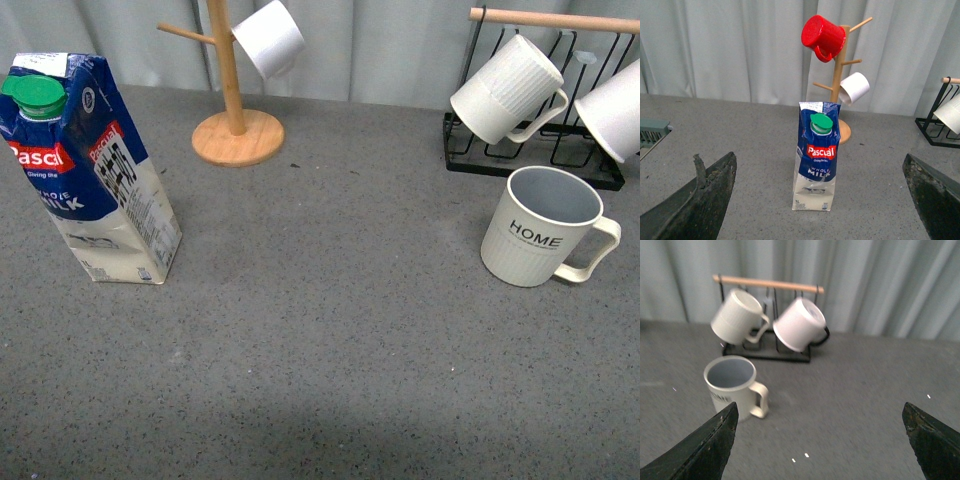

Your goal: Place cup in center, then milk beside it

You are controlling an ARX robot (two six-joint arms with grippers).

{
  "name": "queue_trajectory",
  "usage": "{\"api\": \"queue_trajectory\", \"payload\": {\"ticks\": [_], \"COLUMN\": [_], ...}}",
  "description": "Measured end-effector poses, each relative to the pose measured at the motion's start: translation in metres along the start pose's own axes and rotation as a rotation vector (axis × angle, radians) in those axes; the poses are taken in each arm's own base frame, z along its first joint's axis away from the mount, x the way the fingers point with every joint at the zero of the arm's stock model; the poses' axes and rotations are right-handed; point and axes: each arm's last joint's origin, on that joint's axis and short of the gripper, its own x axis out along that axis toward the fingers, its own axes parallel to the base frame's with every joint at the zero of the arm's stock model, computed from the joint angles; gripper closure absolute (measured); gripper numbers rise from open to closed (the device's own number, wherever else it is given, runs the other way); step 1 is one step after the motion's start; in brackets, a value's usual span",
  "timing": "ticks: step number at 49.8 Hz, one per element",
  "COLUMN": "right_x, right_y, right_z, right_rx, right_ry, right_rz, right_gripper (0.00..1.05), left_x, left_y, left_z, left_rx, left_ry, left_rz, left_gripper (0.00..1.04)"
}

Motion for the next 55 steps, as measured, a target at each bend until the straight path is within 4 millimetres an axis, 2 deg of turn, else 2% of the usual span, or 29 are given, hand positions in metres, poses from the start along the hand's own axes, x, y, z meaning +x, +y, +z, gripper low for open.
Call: {"api": "queue_trajectory", "payload": {"ticks": [6,13,18,25,31,38,55], "right_x": [0.021,0.07,0.099,0.156,0.192,0.222,0.265], "right_y": [0.003,0.005,0.005,0.007,0.011,0.019,0.039], "right_z": [0.007,0.026,0.026,0.02,0.018,0.013,0.005], "right_rx": [-0.038,-0.091,-0.129,-0.163,-0.179,-0.195,-0.11], "right_ry": [0.074,0.126,0.218,0.429,0.519,0.572,0.661], "right_rz": [0.051,0.137,0.175,0.236,0.266,0.305,0.354], "right_gripper": [0.09,0.09,0.09,0.09,0.09,0.09,0.09], "left_x": [0.0,0.0,0.0,0.0,0.0,0.0,0.0], "left_y": [0.0,0.0,0.0,0.0,0.0,0.0,0.0], "left_z": [0.0,0.0,0.0,0.0,0.0,0.0,0.0], "left_rx": [0.0,0.0,0.0,0.0,0.0,0.0,0.0], "left_ry": [0.0,0.0,0.0,0.0,0.0,0.0,0.0], "left_rz": [0.0,0.0,0.0,0.0,0.0,0.0,0.0], "left_gripper": [0.06,0.06,0.06,0.06,0.06,0.06,0.06]}}
